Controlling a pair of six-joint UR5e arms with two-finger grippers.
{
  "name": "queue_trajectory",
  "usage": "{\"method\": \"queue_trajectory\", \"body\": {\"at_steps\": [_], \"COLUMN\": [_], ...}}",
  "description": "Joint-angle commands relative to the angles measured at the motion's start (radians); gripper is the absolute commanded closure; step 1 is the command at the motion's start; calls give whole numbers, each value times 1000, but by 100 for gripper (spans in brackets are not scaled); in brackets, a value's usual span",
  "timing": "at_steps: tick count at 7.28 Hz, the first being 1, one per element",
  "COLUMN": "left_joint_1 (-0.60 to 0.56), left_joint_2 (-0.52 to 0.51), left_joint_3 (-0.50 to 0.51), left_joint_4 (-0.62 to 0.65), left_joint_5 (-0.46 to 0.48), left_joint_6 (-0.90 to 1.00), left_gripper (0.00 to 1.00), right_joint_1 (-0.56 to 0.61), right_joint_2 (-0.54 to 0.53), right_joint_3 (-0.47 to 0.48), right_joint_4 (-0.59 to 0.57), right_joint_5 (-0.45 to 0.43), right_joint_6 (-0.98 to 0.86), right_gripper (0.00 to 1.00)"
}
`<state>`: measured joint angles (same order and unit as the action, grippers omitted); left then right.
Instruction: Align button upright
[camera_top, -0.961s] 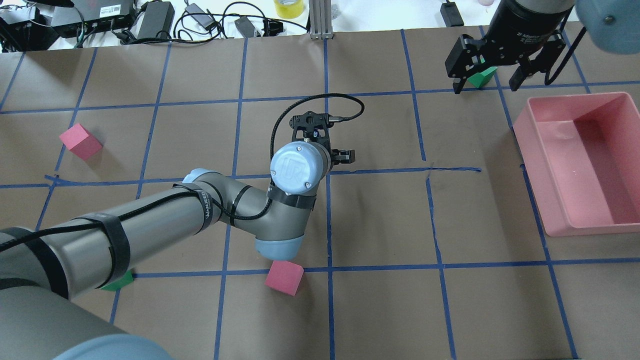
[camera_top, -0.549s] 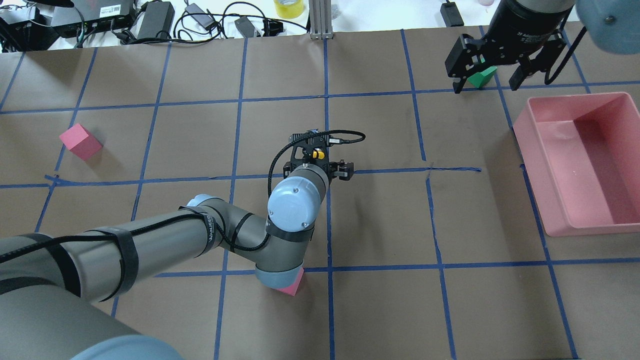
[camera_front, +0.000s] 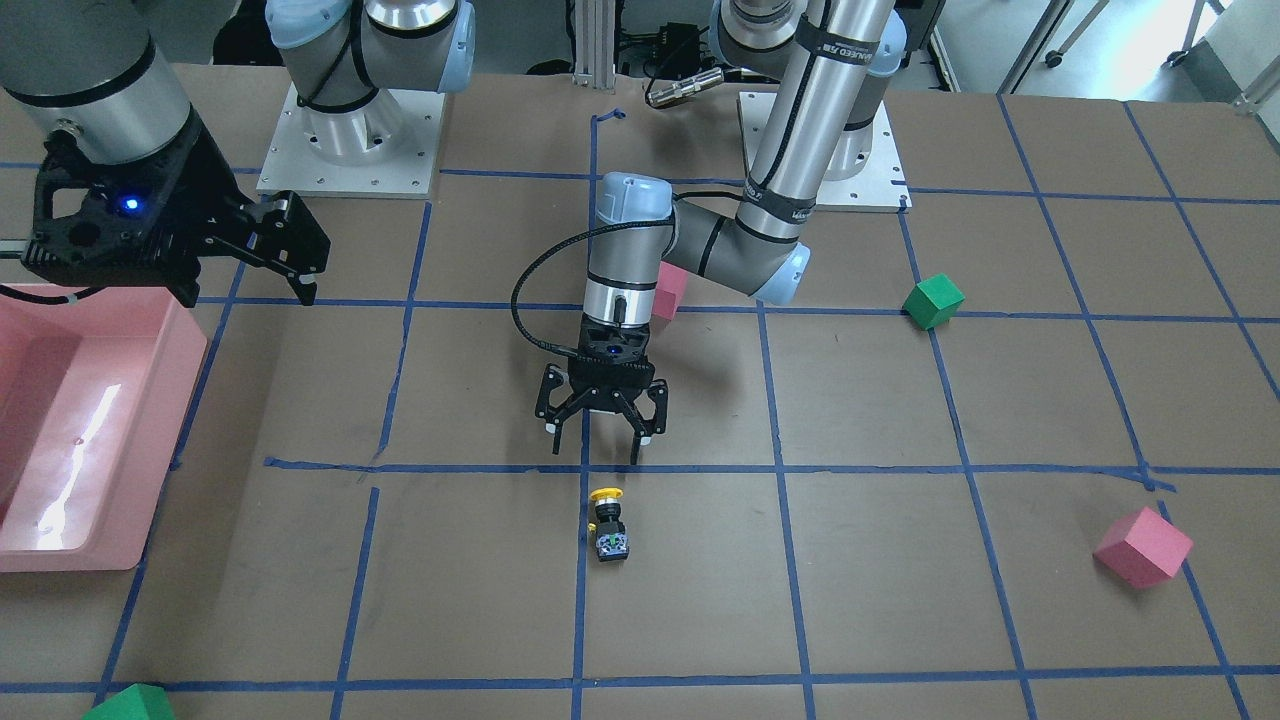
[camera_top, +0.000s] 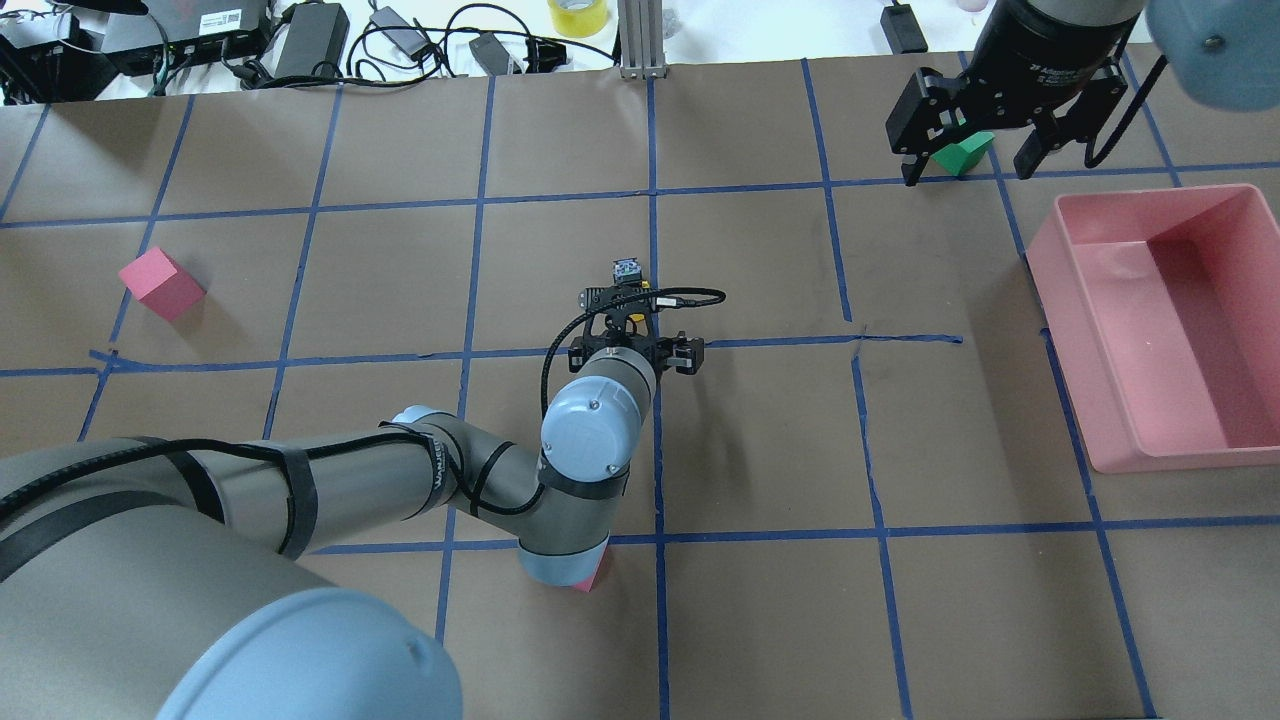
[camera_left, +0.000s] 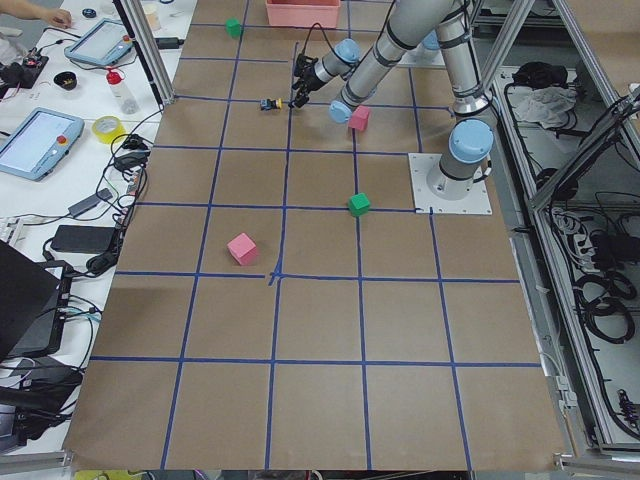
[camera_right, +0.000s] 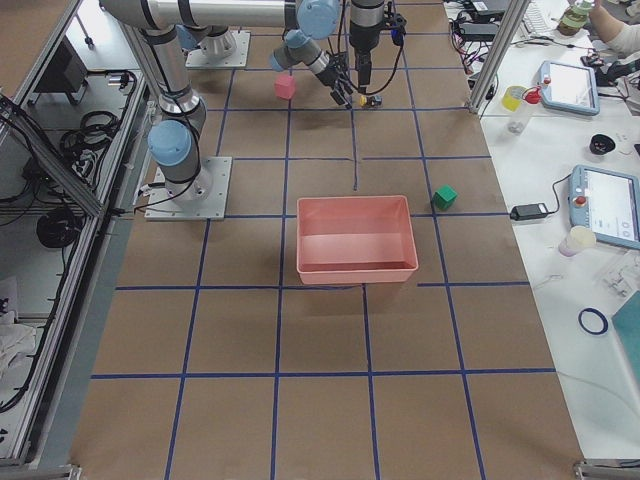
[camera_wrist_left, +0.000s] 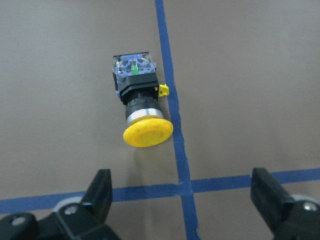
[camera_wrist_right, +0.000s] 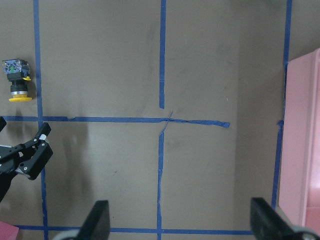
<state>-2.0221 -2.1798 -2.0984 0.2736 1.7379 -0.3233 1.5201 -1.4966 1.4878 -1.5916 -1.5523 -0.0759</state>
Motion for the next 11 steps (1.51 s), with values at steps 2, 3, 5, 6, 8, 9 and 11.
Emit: {"method": "queue_trajectory", "body": {"at_steps": [2, 3, 5, 6, 8, 9, 11], "left_joint_1": [0, 3, 17, 25, 26, 26, 26], "left_joint_2": [-43, -51, -64, -69, -81, -83, -81], "left_joint_3": [41, 41, 46, 55, 69, 72, 66], "left_joint_4": [64, 75, 79, 81, 79, 79, 78], "left_joint_5": [8, 9, 9, 11, 12, 14, 20], "left_joint_6": [1, 1, 3, 4, 6, 7, 13], "left_gripper": [3, 3, 5, 6, 18, 35, 79], "right_joint_1": [0, 0, 0, 0, 0, 0, 0], "right_joint_2": [1, 1, 1, -1, -11, -10, -8], "right_joint_3": [0, 2, 2, 0, 2, 2, 2], "right_joint_4": [-1, -1, -1, -1, 1, 1, -1], "right_joint_5": [-3, 1, -2, 3, -6, -6, -3], "right_joint_6": [-5, 1, -2, 4, 2, 4, 4], "right_gripper": [0, 0, 0, 0, 0, 0, 0]}}
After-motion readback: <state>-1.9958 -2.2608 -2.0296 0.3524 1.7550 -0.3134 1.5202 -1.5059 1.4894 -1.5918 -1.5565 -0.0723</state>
